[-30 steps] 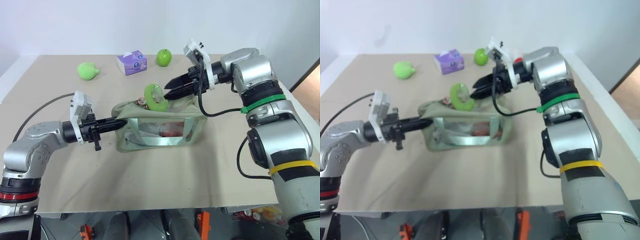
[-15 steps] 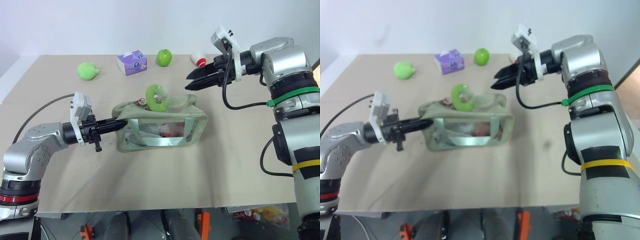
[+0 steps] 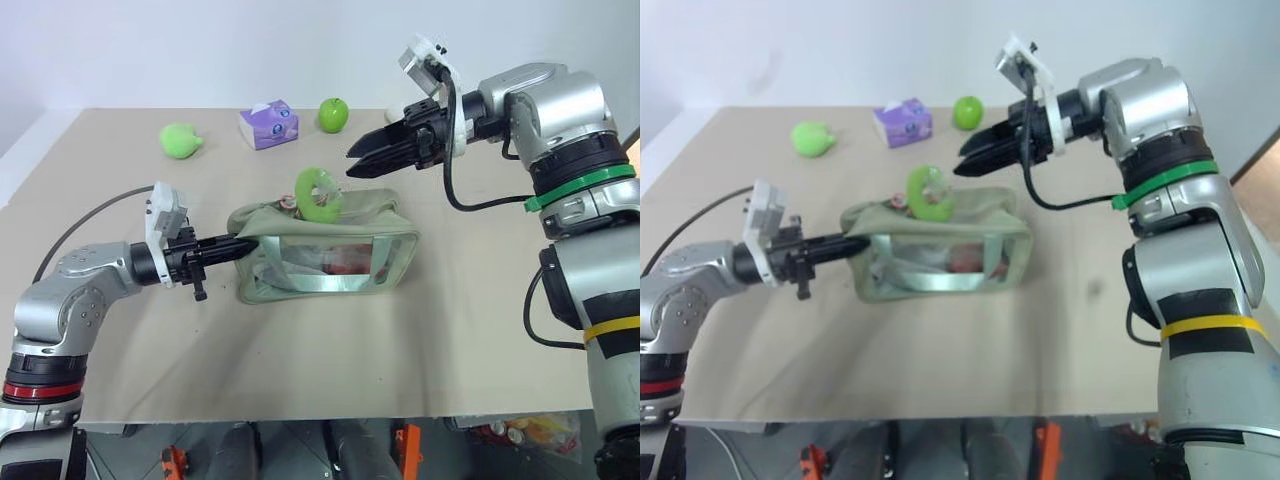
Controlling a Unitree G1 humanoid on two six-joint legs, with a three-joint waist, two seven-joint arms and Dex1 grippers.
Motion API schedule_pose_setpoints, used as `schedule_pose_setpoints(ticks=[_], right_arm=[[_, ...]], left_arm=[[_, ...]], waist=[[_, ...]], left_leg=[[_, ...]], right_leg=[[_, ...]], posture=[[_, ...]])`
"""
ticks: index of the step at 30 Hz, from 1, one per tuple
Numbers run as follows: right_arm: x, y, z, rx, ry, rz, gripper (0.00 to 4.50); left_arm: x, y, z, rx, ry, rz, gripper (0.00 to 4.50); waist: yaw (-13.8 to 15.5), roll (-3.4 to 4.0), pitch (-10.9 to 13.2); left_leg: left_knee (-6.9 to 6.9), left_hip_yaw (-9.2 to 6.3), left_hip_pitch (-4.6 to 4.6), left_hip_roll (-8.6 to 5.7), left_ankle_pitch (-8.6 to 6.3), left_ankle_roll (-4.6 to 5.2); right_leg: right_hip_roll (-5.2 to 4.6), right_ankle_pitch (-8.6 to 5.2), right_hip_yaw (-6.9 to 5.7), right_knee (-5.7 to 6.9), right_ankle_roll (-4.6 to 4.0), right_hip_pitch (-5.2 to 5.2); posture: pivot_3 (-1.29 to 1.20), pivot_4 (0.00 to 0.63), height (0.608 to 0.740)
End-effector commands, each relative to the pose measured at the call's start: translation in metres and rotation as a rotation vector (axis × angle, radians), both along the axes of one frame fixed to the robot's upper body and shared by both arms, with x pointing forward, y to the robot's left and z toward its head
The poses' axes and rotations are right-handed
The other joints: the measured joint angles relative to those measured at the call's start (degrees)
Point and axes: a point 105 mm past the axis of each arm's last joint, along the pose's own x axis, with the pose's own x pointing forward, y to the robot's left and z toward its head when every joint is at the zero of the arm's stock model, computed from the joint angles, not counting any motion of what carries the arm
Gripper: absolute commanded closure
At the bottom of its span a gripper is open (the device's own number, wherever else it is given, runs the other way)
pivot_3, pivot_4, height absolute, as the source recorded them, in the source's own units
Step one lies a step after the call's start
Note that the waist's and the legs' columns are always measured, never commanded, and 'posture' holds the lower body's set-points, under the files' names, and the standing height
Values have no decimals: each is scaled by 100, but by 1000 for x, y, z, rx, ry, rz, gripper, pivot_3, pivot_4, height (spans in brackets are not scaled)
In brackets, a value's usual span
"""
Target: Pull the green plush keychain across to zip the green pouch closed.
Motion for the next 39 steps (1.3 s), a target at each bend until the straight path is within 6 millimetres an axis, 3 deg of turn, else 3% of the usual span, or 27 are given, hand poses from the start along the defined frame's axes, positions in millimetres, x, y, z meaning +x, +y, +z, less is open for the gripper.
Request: schedule_pose_setpoints(ticks=[1, 5, 9, 22, 39], right_arm=[[-19, 9, 16, -1, -3, 96, 1818], [-23, 12, 7, -36, 12, 124, 1818], [-14, 12, -3, -62, 18, 98, 1818], [0, 14, -8, -76, 5, 55, 1818], [5, 31, -10, -95, -21, 81, 1818]], left_arm=[[-1, -5, -1, 4, -5, -15, 4500], [0, -6, 0, 1, -8, -17, 4500], [0, -7, -1, -3, -11, -18, 4500], [-2, -8, -1, -9, -15, -13, 4500], [-1, -10, -2, -14, -12, -14, 4500]], waist=[[0, 0, 0], [1, 0, 0], [7, 0, 0], [9, 0, 0], [12, 0, 0]], left_leg=[[0, 1, 0, 0, 0, 0], [0, 0, 2, 2, 0, 0], [2, 1, 0, 0, 0, 0], [4, -1, -2, 0, 0, 0], [4, -3, -4, 0, 0, 0]], right_leg=[[0, 0, 0, 0, 0, 0], [1, 0, -1, 0, 0, -1], [-1, 1, -2, 0, 2, 0], [0, 3, -3, 0, 4, 0], [-1, 3, -5, 0, 4, 0]], posture=[[0, 150, 740], [0, 150, 740], [0, 150, 740], [0, 150, 740], [0, 150, 740]])
